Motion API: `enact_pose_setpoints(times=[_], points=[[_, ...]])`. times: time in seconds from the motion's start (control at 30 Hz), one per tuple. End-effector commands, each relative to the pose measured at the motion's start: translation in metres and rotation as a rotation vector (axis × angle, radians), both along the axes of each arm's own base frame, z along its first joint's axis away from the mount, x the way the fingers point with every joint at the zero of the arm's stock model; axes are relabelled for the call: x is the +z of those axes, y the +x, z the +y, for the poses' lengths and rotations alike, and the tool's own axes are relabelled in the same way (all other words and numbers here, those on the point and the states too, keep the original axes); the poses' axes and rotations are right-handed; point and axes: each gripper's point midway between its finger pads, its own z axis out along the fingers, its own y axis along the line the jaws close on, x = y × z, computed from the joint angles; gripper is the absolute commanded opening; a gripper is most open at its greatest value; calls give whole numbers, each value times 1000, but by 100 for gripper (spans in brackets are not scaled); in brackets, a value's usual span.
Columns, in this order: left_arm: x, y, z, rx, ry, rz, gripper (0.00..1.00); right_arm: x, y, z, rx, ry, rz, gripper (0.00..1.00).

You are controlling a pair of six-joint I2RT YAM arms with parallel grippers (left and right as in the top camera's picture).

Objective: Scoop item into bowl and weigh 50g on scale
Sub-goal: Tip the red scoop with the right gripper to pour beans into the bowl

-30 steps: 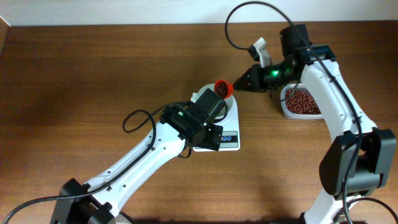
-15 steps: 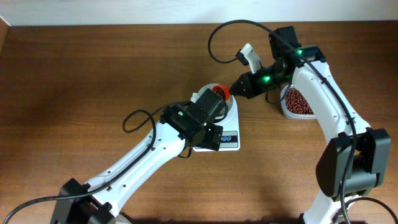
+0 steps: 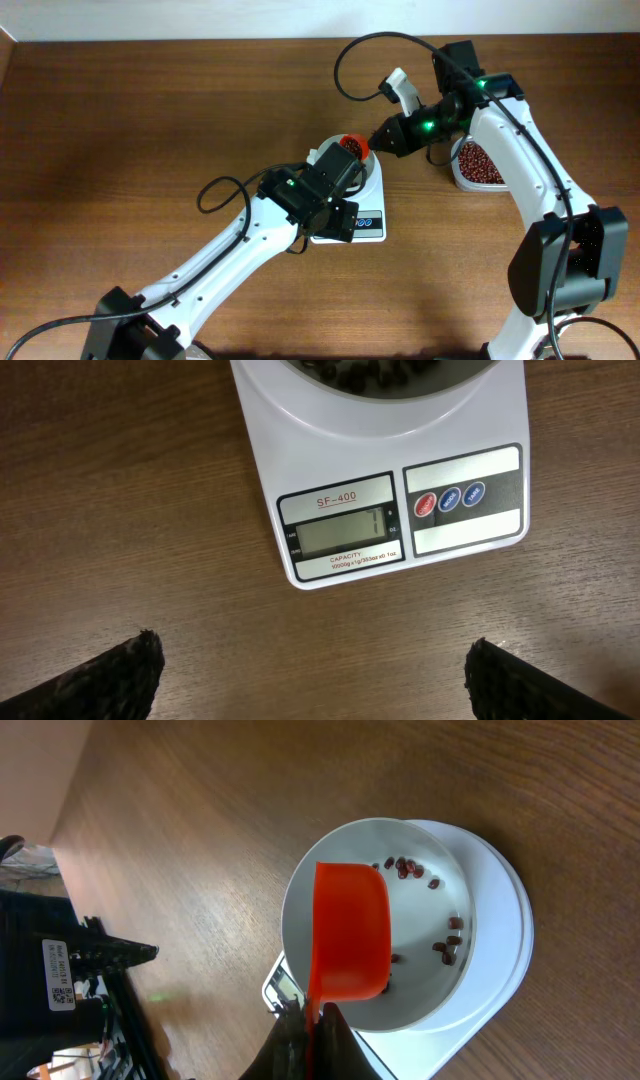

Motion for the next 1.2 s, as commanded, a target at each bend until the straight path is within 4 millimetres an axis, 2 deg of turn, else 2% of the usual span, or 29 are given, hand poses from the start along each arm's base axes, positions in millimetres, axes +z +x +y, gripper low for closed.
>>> enact_pose_setpoints(times=[0.0,0.17,0.4,0.6,0.97,1.07,1.13,1.17], points=[[-1,-1,3,16,10,-4,99,26,0,5,46,21,-100,4],[-1,-1,3,15,10,-5,99,49,-4,3,109,16,-232,4],[-1,-1,3,16,9,-5,99,37,-5,7,214,-110,-346,4],[-1,-1,3,15,10,-5,99,18,-1,13,250,-344,-422,4],[-1,-1,3,15,10,-4,99,19,1,17,352,-366,-514,4],[-1,-1,3,15,9,-5,99,16,-7,16,414,-368,-517,4],[-1,-1,3,15,9,-5,99,17,-1,13,384,-386,-524,4],[-1,-1,3,15,10,-4,99,19,-5,18,404,-353,-524,4]])
